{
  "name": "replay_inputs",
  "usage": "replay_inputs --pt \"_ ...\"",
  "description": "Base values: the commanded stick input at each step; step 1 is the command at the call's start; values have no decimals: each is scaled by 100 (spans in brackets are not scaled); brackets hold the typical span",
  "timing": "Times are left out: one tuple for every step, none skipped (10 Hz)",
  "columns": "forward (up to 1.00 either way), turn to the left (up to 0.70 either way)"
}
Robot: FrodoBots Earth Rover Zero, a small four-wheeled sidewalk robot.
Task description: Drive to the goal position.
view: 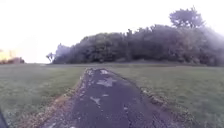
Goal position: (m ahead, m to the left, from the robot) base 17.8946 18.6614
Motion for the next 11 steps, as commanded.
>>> replay_inputs --pt "70 0" --pt "70 0" --pt "70 0" --pt "70 0" --pt "70 0" --pt "70 0" --pt "70 0" --pt "70 0" --pt "70 0" --pt "70 0" --pt "70 0"
